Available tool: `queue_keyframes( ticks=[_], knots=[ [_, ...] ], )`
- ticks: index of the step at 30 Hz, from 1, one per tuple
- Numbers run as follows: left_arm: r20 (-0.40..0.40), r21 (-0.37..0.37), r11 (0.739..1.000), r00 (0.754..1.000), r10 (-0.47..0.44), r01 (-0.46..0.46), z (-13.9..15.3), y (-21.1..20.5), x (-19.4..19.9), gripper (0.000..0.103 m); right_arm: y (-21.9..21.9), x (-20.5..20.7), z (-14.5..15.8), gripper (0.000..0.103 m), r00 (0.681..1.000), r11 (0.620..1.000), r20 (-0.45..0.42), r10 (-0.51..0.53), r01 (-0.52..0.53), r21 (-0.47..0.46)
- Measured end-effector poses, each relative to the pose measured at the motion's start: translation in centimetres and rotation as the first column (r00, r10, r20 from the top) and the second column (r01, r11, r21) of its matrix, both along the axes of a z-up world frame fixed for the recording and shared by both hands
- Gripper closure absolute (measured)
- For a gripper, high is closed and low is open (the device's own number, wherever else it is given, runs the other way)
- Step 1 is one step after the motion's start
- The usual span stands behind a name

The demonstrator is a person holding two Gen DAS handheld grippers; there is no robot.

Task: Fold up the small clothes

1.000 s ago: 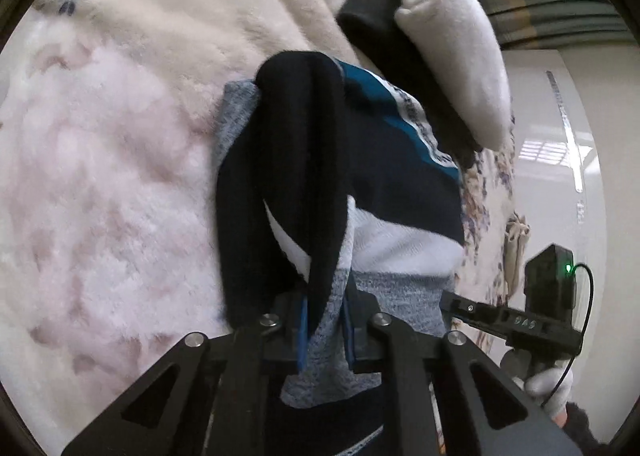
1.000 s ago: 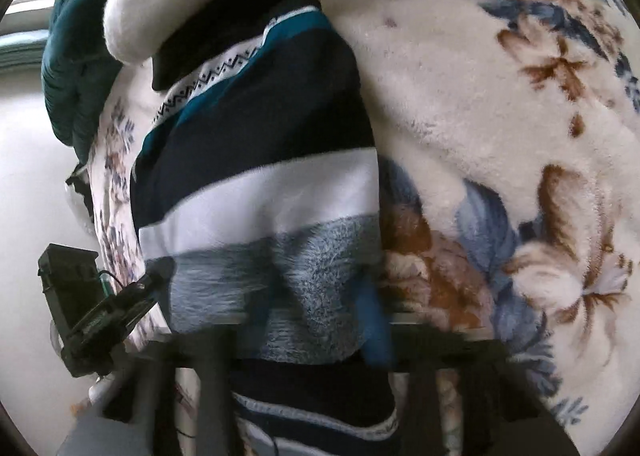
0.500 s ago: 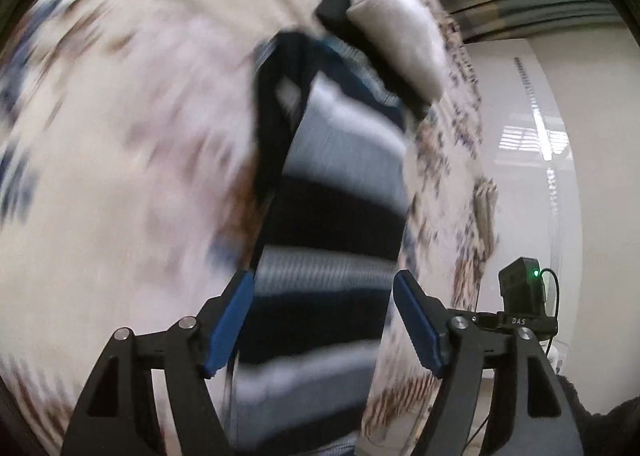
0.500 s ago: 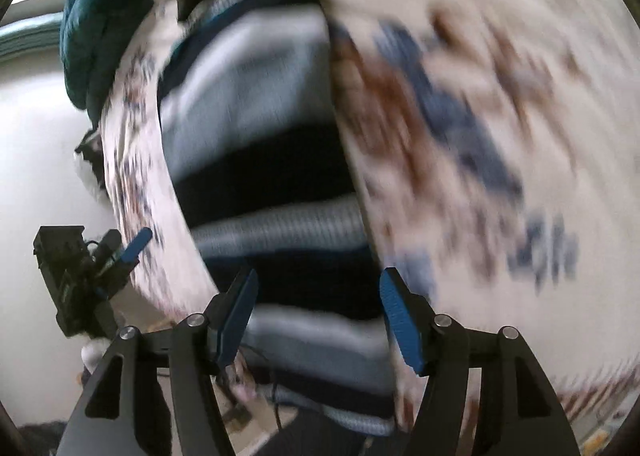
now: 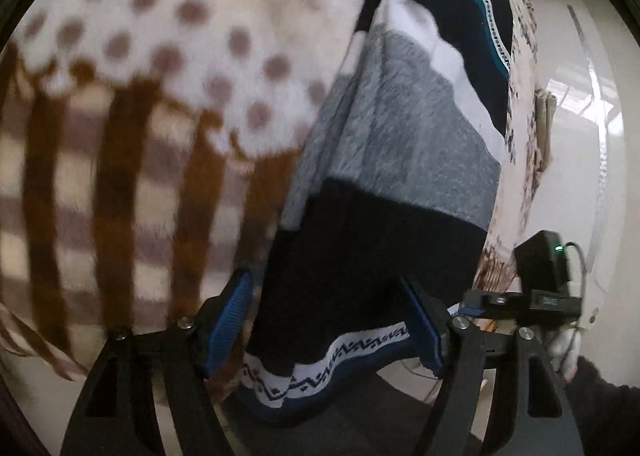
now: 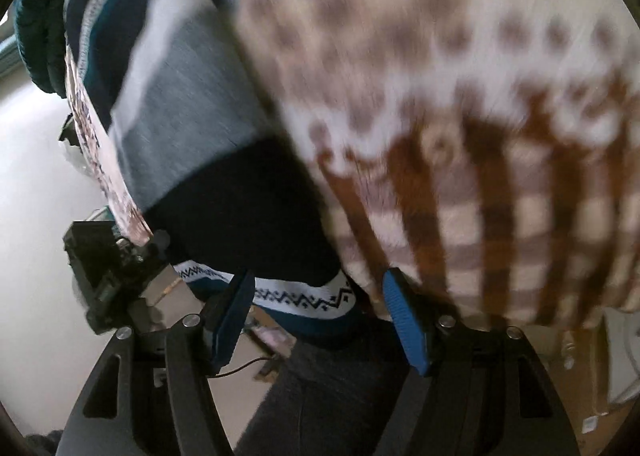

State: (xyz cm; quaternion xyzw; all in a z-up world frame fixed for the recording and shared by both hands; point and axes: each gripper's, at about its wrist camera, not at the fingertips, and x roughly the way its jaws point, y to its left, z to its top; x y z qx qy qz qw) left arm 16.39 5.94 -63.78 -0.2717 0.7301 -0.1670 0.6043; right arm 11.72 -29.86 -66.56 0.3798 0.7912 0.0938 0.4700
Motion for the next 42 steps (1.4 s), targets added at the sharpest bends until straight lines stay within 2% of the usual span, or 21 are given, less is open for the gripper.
queue_keyframes(
  ticks=[1, 3, 6, 8, 9, 10, 11, 14, 19, 24, 26, 29, 32, 34, 35, 36, 38, 39, 40, 41, 42],
  knots=[
    [0.002, -0.017, 1.000, 1.000, 0.014, -0.014, 0.0, 0.1, -0.1, 0.031, 0.1, -0.5, -0.6, 0.034, 1.000, 1.000, -0.006, -0.017, 0.017, -0.005],
    [-0.001, -0.044, 0.998, 0.999, 0.033, -0.033, 0.1, 0.1, -0.2, 0.031, 0.5, -1.1, -1.3, 0.025, 0.999, 0.998, 0.010, -0.049, 0.049, 0.025],
    [0.019, -0.079, 0.997, 1.000, 0.025, -0.023, 0.9, 0.0, -1.2, 0.038, 1.5, -1.2, -1.9, 0.024, 0.997, 0.996, 0.023, -0.070, 0.068, 0.060],
    [0.018, -0.091, 0.996, 1.000, -0.008, 0.009, 1.3, -1.0, -1.6, 0.080, 1.8, -1.1, -2.1, 0.025, 0.998, 0.997, 0.037, -0.049, 0.046, 0.066],
    [0.012, -0.081, 0.997, 1.000, -0.015, 0.016, 1.4, -1.3, -1.7, 0.093, 2.4, -1.2, -2.2, 0.032, 0.998, 0.998, 0.048, -0.038, 0.035, 0.058],
    [0.012, -0.087, 0.996, 1.000, -0.007, 0.008, 1.6, -1.4, -1.7, 0.093, 2.8, -1.3, -1.9, 0.043, 0.998, 0.999, 0.062, -0.023, 0.020, 0.049],
    [0.010, -0.098, 0.995, 1.000, 0.014, -0.013, 2.0, -1.3, -1.8, 0.094, 3.4, -1.2, -1.6, 0.082, 0.997, 0.998, 0.073, -0.008, 0.004, 0.057],
    [-0.003, -0.153, 0.983, 0.995, 0.098, -0.098, 4.0, 0.0, -1.7, 0.094, 3.9, -0.9, 0.0, 0.090, 0.995, 0.998, 0.102, -0.018, 0.012, 0.064],
    [0.024, -0.279, 0.939, 0.976, 0.218, -0.203, 9.0, 1.8, 0.3, 0.094, 3.6, 0.3, 4.9, 0.091, 0.980, 0.993, 0.193, -0.052, 0.030, 0.113],
    [0.134, -0.357, 0.911, 0.953, 0.271, -0.209, 14.1, 0.9, 6.8, 0.094, 2.2, 5.4, 10.8, 0.091, 0.945, 0.988, 0.309, -0.103, 0.060, 0.143],
    [0.173, -0.399, 0.891, 0.937, 0.304, -0.216, 15.4, 0.1, 10.9, 0.094, 1.2, 8.4, 12.8, 0.091, 0.925, 0.985, 0.355, -0.139, 0.091, 0.148],
    [0.233, -0.422, 0.884, 0.918, 0.319, -0.200, 16.1, -0.3, 17.1, 0.094, -0.2, 15.3, 15.4, 0.091, 0.879, 0.975, 0.428, -0.209, 0.157, 0.155],
    [0.256, -0.442, 0.874, 0.905, 0.340, -0.203, 15.1, -0.3, 24.7, 0.094, -1.6, 22.7, 16.9, 0.091, 0.828, 0.972, 0.509, -0.234, 0.204, 0.117],
    [0.265, -0.428, 0.880, 0.902, 0.341, -0.206, 14.3, -0.5, 28.7, 0.094, -2.0, 28.6, 17.3, 0.091, 0.804, 0.970, 0.546, -0.235, 0.230, 0.078],
    [0.247, -0.440, 0.872, 0.904, 0.348, -0.216, 13.5, -0.6, 31.5, 0.094, -2.0, 31.5, 17.1, 0.091, 0.797, 0.967, 0.555, -0.239, 0.244, 0.066],
    [0.232, -0.453, 0.865, 0.908, 0.348, -0.216, 12.8, -0.5, 33.2, 0.091, -2.0, 33.8, 17.0, 0.091, 0.794, 0.966, 0.557, -0.242, 0.254, 0.057],
    [0.202, -0.421, 0.875, 0.916, 0.348, -0.239, 11.1, -0.6, 37.4, 0.074, -2.1, 38.7, 15.7, 0.091, 0.792, 0.958, 0.556, -0.251, 0.284, 0.029],
    [0.193, -0.421, 0.874, 0.917, 0.349, -0.244, 10.5, -0.3, 38.7, 0.051, -2.2, 41.2, 14.7, 0.087, 0.798, 0.956, 0.542, -0.264, 0.291, 0.037],
    [0.184, -0.428, 0.868, 0.916, 0.358, -0.253, 10.0, -0.3, 39.6, 0.039, -2.3, 43.4, 13.6, 0.086, 0.806, 0.952, 0.518, -0.284, 0.302, 0.053],
    [0.178, -0.419, 0.866, 0.911, 0.371, -0.271, 9.8, 0.0, 40.6, 0.039, -2.4, 45.1, 12.6, 0.082, 0.817, 0.947, 0.489, -0.306, 0.315, 0.067],
    [0.189, -0.420, 0.866, 0.907, 0.375, -0.271, 10.0, 0.7, 40.3, 0.039, -2.5, 45.9, 11.9, 0.071, 0.823, 0.944, 0.471, -0.319, 0.320, 0.081]
  ],
)
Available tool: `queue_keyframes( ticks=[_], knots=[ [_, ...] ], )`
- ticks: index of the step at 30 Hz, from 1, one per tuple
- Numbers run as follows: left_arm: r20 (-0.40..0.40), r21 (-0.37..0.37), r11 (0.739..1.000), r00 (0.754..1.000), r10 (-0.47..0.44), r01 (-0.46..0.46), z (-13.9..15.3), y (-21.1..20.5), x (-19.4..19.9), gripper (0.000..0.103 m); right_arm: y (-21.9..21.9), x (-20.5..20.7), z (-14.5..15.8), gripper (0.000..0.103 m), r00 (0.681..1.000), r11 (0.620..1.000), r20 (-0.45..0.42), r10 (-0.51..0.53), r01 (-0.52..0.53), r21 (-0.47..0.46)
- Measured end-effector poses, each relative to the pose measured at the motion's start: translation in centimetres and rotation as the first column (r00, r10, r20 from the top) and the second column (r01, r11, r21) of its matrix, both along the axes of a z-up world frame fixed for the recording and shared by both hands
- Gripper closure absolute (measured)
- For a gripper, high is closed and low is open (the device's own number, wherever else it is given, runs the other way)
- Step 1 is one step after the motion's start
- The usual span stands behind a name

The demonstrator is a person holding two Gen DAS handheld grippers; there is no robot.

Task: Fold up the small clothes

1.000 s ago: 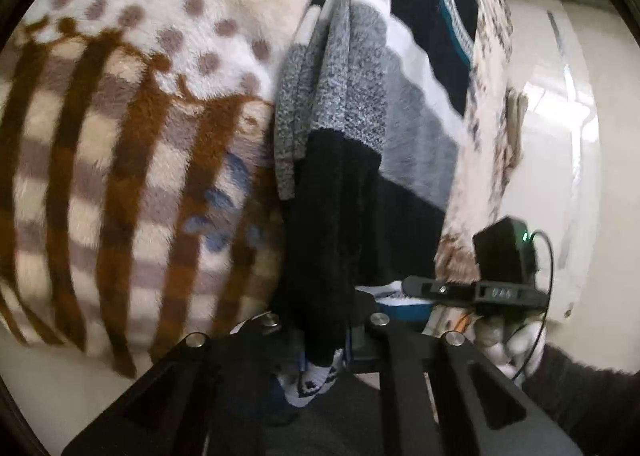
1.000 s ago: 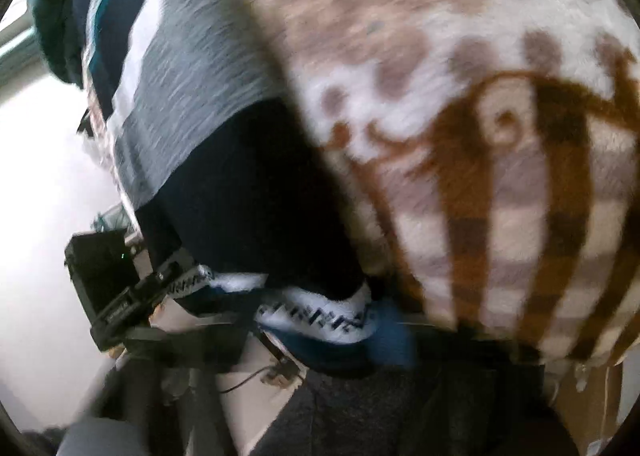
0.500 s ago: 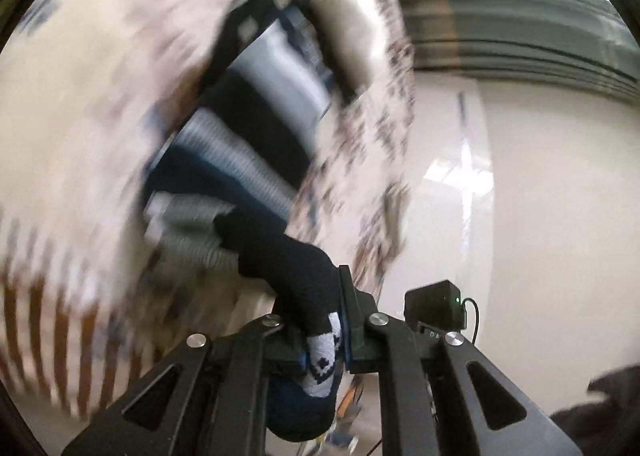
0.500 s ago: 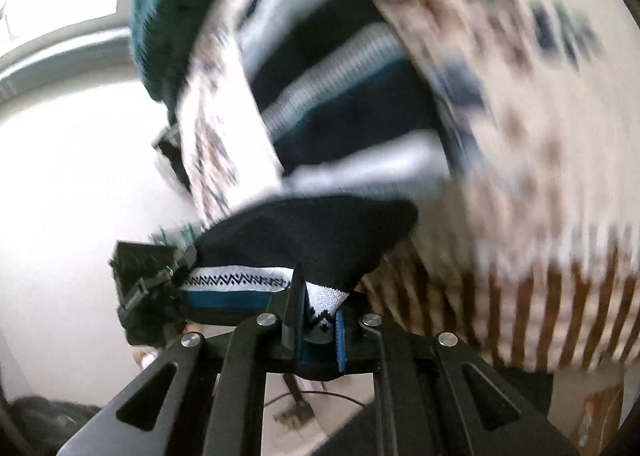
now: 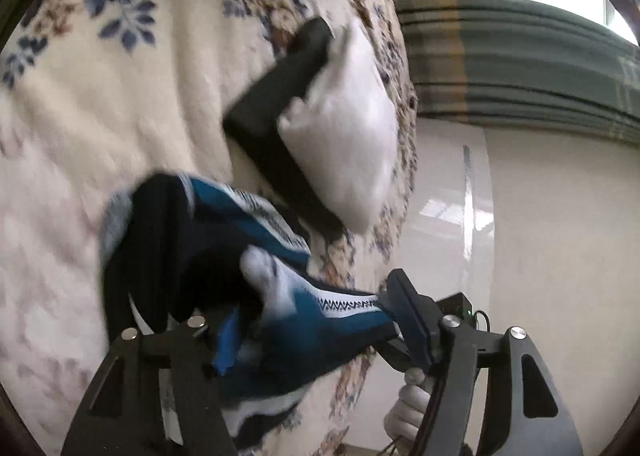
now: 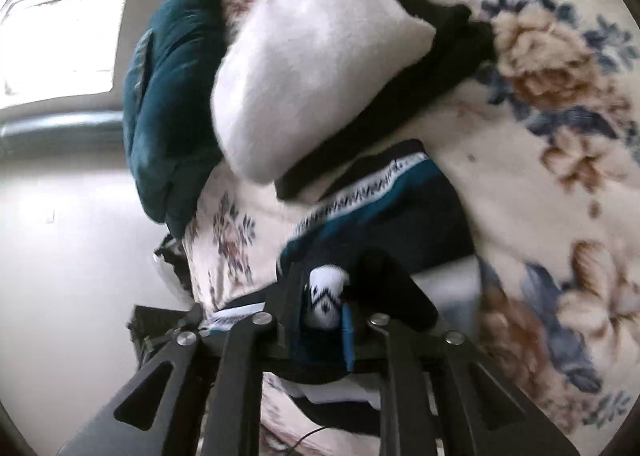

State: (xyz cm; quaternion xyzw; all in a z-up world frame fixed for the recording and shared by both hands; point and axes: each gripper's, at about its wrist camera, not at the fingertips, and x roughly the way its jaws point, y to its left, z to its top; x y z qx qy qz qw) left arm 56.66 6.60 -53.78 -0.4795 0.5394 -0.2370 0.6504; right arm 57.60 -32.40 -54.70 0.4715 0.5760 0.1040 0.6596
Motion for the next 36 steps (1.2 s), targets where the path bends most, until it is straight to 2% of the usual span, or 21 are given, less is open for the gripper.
queue_keyframes(
  ticks=[1, 2, 5, 8, 10, 11, 12, 13, 14, 15, 16, 17, 19, 22, 24, 27, 29, 30, 31, 33, 36],
  knots=[
    [0.016, 0.011, 1.000, 1.000, 0.000, 0.000, 0.1, 0.3, 0.0, 0.038, 0.2, 0.4, -0.4, 0.060, 1.000, 1.000, -0.005, 0.001, -0.001, 0.010],
    [0.031, 0.062, 0.998, 1.000, -0.006, 0.005, 0.3, 0.6, -0.1, 0.037, 0.1, 0.6, -0.3, 0.044, 1.000, 1.000, 0.002, 0.002, -0.002, 0.003],
    [0.072, 0.237, 0.970, 0.995, -0.075, 0.056, 0.2, 0.7, -1.4, 0.037, -0.1, -0.1, 0.5, 0.036, 0.998, 0.997, 0.059, 0.022, -0.018, -0.078],
    [0.032, 0.352, 0.927, 0.988, -0.150, 0.130, -2.2, -0.8, -0.1, 0.037, 0.0, -0.4, -0.8, 0.035, 0.997, 0.978, 0.024, 0.080, -0.074, -0.194],
    [-0.002, 0.365, 0.918, 0.986, -0.165, 0.154, -3.5, -1.4, 0.3, 0.037, 0.7, 0.3, -2.3, 0.035, 0.992, 0.956, -0.025, 0.127, -0.129, -0.263],
    [-0.015, 0.343, 0.926, 0.987, -0.162, 0.158, -4.4, -1.8, 0.8, 0.037, 1.0, 0.8, -3.2, 0.035, 0.989, 0.948, -0.045, 0.144, -0.151, -0.281],
    [-0.022, 0.338, 0.929, 0.988, -0.154, 0.152, -5.0, -1.9, 1.2, 0.040, 1.3, 1.3, -4.0, 0.035, 0.986, 0.942, -0.060, 0.159, -0.169, -0.289],
    [-0.022, 0.347, 0.927, 0.990, -0.143, 0.142, -5.3, -1.9, 1.5, 0.052, 1.7, 1.9, -4.9, 0.035, 0.983, 0.937, -0.078, 0.168, -0.184, -0.297],
    [-0.007, 0.355, 0.926, 0.991, -0.134, 0.128, -5.3, -1.9, 1.8, 0.071, 1.9, 2.4, -5.7, 0.035, 0.981, 0.934, -0.093, 0.169, -0.190, -0.302],
    [-0.004, 0.363, 0.924, 0.992, -0.129, 0.122, -5.2, -1.8, 2.2, 0.093, 2.2, 3.0, -6.4, 0.049, 0.980, 0.936, -0.096, 0.173, -0.194, -0.295],
    [0.008, 0.349, 0.931, 0.992, -0.123, 0.113, -4.9, -1.6, 2.4, 0.094, 2.5, 3.4, -6.6, 0.069, 0.982, 0.935, -0.087, 0.170, -0.189, -0.300],
    [0.030, 0.340, 0.935, 0.993, -0.115, 0.098, -4.5, -1.4, 2.6, 0.093, 2.9, 3.9, -6.4, 0.095, 0.983, 0.922, -0.079, 0.165, -0.182, -0.341],
    [0.048, 0.369, 0.925, 0.992, -0.117, 0.092, -3.9, -1.0, 2.6, 0.093, 3.5, 4.2, -5.2, 0.095, 0.986, 0.916, -0.029, 0.167, -0.166, -0.366],
    [-0.013, 0.419, 0.899, 0.991, -0.131, 0.124, -5.8, -0.3, 3.2, 0.093, 4.2, 4.5, -3.1, 0.096, 0.984, 0.911, 0.048, 0.172, -0.141, -0.389],
    [-0.076, 0.386, 0.910, 0.989, -0.128, 0.148, -8.5, 0.1, 3.8, 0.093, 4.4, 5.4, -3.9, 0.096, 0.984, 0.887, 0.006, 0.177, -0.157, -0.434],
    [-0.093, 0.331, 0.932, 0.988, -0.120, 0.145, -8.4, 0.6, 3.9, 0.087, 5.0, 6.4, -6.6, 0.095, 0.971, 0.865, -0.120, 0.204, -0.237, -0.443],
    [-0.067, 0.288, 0.947, 0.990, -0.126, 0.140, -6.5, 1.1, 3.1, 0.063, 5.1, 6.7, -6.6, 0.091, 0.961, 0.860, -0.150, 0.233, -0.276, -0.429],
    [-0.035, 0.268, 0.954, 0.991, -0.129, 0.133, -5.3, 1.5, 2.2, 0.036, 4.8, 6.6, -6.4, 0.083, 0.961, 0.873, -0.146, 0.236, -0.275, -0.402],
    [-0.014, 0.258, 0.958, 0.992, -0.126, 0.125, -4.5, 1.8, 1.7, 0.022, 4.4, 6.5, -6.2, 0.076, 0.960, 0.887, -0.146, 0.240, -0.278, -0.368],
    [0.030, 0.213, 0.972, 0.994, -0.108, 0.099, -2.3, 2.9, -1.2, 0.022, 3.1, 5.6, -5.4, 0.040, 0.959, 0.915, -0.128, 0.252, -0.279, -0.290],
    [0.045, 0.195, 0.979, 0.996, -0.073, 0.063, -0.2, 4.5, -7.6, 0.021, 1.0, 3.6, -4.4, 0.024, 0.953, 0.930, -0.105, 0.283, -0.300, -0.212]
  ],
)
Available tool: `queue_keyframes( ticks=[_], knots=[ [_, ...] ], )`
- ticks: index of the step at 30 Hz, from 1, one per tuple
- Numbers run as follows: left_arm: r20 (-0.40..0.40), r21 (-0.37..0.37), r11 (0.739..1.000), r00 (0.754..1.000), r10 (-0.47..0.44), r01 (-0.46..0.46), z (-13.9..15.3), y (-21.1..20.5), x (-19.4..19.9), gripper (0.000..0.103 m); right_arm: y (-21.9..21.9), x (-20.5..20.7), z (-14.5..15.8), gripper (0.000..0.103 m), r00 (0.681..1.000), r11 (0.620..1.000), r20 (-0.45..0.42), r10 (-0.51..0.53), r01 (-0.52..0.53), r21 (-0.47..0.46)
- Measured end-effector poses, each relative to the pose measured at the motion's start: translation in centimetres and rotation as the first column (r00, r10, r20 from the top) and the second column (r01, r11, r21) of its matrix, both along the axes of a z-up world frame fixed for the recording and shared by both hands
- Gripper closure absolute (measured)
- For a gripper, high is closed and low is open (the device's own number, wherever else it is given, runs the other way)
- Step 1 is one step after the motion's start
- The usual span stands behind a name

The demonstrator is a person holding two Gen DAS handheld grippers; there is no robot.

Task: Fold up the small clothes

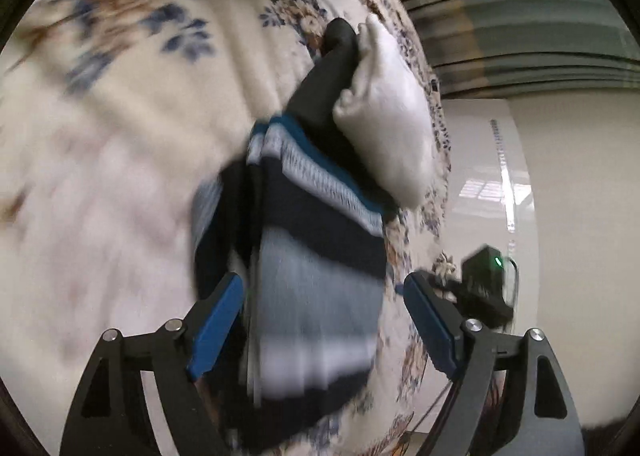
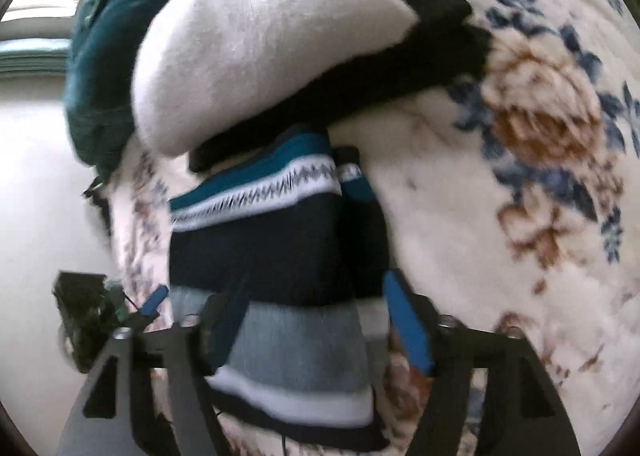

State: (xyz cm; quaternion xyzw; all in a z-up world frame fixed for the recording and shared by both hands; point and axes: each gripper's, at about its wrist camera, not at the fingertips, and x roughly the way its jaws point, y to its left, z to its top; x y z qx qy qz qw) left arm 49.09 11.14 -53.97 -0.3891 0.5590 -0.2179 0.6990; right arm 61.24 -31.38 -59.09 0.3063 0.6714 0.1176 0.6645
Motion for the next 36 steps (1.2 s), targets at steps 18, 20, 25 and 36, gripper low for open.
queue_keyframes(
  ticks=[18, 20, 25, 36],
  knots=[
    [-0.228, -0.207, 0.852, 0.870, 0.437, -0.481, -12.2, -6.7, -10.1, 0.021, 4.3, 3.4, -12.0, 0.000, 0.975, 0.921, -0.115, 0.191, -0.138, 0.365],
    [-0.183, -0.174, 0.862, 0.875, 0.448, -0.477, -11.1, -6.6, -9.7, 0.036, 5.3, 3.9, -12.2, 0.000, 0.980, 0.912, -0.094, 0.175, -0.125, 0.392],
    [-0.143, -0.161, 0.883, 0.895, 0.422, -0.442, -8.8, -4.5, -9.3, 0.056, 7.3, 3.4, -11.5, 0.060, 0.990, 0.915, -0.040, 0.136, -0.110, 0.388],
    [-0.088, -0.098, 0.988, 0.990, 0.108, -0.117, -5.4, 0.7, -3.0, 0.052, 7.2, -14.0, -1.3, 0.077, 0.981, 0.934, -0.010, -0.196, 0.190, 0.304]
  ],
)
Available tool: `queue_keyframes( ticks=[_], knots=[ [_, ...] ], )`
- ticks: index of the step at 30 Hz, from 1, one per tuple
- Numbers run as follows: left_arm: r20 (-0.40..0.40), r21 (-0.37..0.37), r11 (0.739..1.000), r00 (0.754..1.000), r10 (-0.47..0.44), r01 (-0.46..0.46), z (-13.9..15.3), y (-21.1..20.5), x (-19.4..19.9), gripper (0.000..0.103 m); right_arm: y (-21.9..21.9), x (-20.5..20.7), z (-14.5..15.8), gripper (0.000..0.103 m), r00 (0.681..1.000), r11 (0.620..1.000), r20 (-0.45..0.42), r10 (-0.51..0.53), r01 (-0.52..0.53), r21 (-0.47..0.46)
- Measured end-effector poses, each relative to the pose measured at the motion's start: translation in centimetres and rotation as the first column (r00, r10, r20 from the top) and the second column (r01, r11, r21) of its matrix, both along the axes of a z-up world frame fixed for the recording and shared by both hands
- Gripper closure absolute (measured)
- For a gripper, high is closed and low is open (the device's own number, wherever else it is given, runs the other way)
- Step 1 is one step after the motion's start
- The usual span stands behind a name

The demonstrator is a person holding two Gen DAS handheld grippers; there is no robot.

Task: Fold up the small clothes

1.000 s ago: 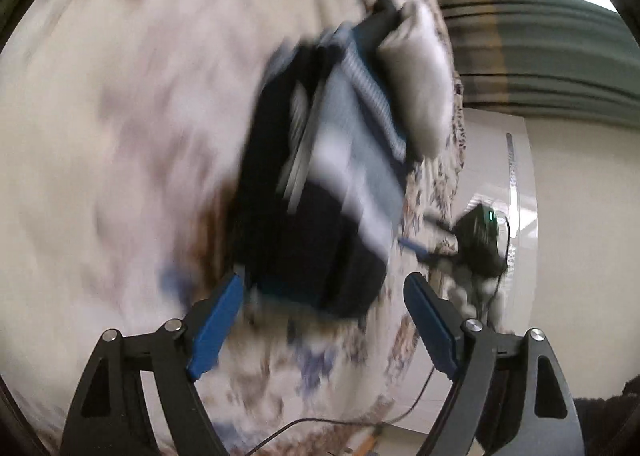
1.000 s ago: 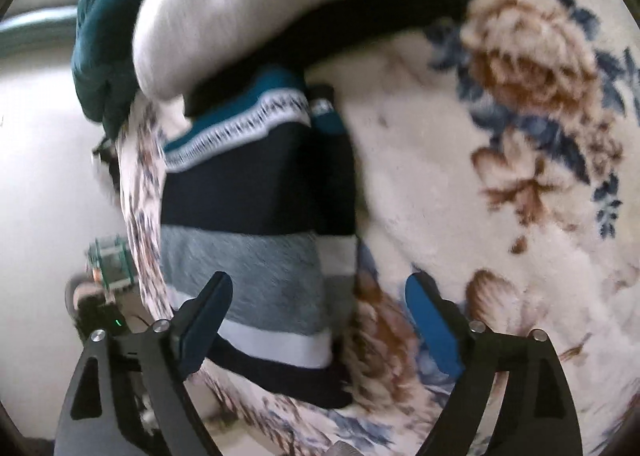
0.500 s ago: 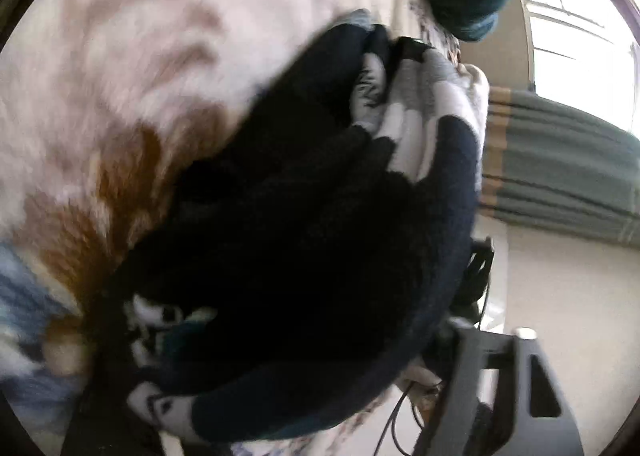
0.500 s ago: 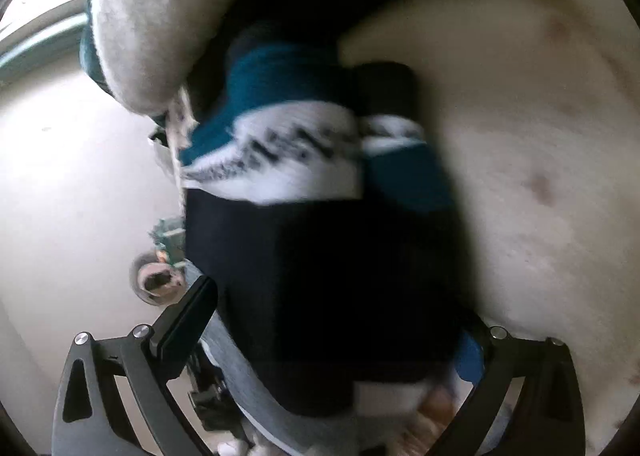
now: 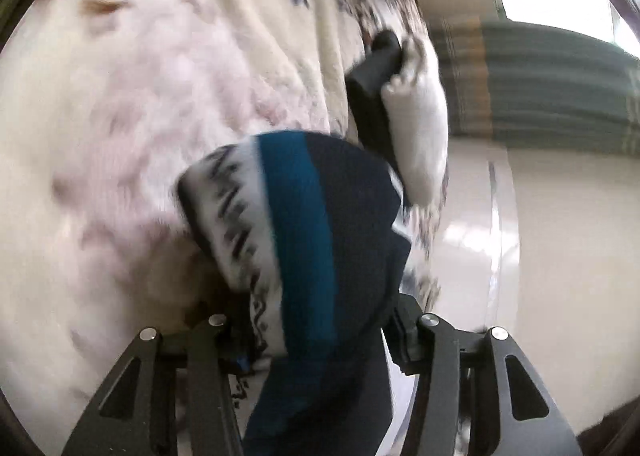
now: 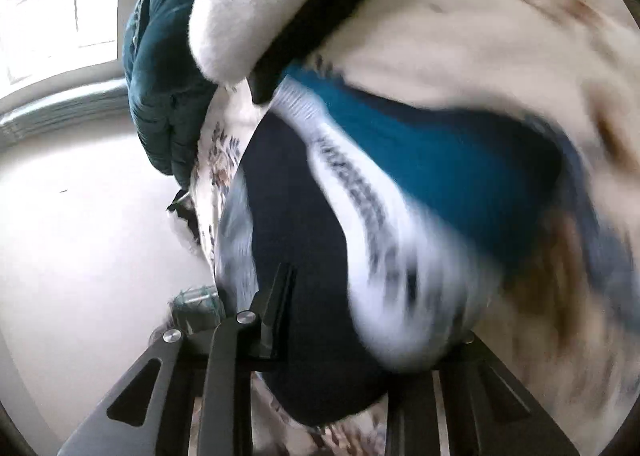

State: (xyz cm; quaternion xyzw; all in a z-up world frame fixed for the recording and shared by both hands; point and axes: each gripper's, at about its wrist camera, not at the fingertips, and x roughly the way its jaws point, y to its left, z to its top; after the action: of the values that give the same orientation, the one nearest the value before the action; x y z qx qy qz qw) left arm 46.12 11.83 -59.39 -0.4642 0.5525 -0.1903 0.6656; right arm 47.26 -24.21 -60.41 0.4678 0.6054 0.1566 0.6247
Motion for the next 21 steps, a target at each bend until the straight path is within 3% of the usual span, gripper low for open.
queue_keyframes(
  ticks=[2, 4, 7, 9, 13, 16, 18, 21],
  knots=[
    [-0.036, 0.056, 0.996, 0.997, -0.063, 0.065, -1.2, -0.3, 1.0, 0.042, 1.2, -4.0, 0.4, 0.077, 0.999, 0.999, -0.031, -0.007, 0.006, -0.033],
    [-0.065, 0.089, 0.993, 0.995, -0.077, 0.082, -1.8, -0.2, 1.2, 0.034, 2.5, -6.8, -1.5, 0.071, 0.993, 0.998, -0.116, 0.016, -0.023, -0.062],
    [-0.042, 0.104, 0.994, 0.998, -0.035, 0.039, -0.7, -0.1, -0.2, 0.029, 4.0, -7.6, -4.5, 0.053, 0.970, 0.992, -0.237, 0.053, -0.078, -0.101],
    [-0.005, 0.148, 0.989, 1.000, -0.001, 0.001, 1.1, -0.1, -2.3, 0.028, 3.2, -7.5, -4.0, 0.049, 0.964, 0.990, -0.257, 0.066, -0.096, -0.107],
    [0.039, 0.270, 0.960, 0.997, 0.060, -0.069, 4.1, 0.5, -7.9, 0.021, 1.8, -7.3, 0.7, 0.045, 0.964, 0.958, -0.217, 0.155, -0.200, -0.207],
    [0.020, 0.354, 0.932, 0.997, 0.078, -0.080, 4.2, 0.4, -10.1, 0.021, 1.9, -6.5, 5.6, 0.042, 0.947, 0.896, -0.172, 0.270, -0.313, -0.314],
    [-0.011, 0.363, 0.929, 0.997, 0.078, -0.069, 3.0, 0.1, -10.8, 0.021, 2.3, -3.8, 8.4, 0.042, 0.925, 0.856, -0.109, 0.365, -0.379, -0.353],
    [-0.032, 0.367, 0.928, 0.996, 0.083, -0.065, 1.0, -0.2, -11.0, 0.021, 8.5, 1.7, 11.0, 0.042, 0.850, 0.783, -0.013, 0.527, -0.491, -0.381]
  ],
)
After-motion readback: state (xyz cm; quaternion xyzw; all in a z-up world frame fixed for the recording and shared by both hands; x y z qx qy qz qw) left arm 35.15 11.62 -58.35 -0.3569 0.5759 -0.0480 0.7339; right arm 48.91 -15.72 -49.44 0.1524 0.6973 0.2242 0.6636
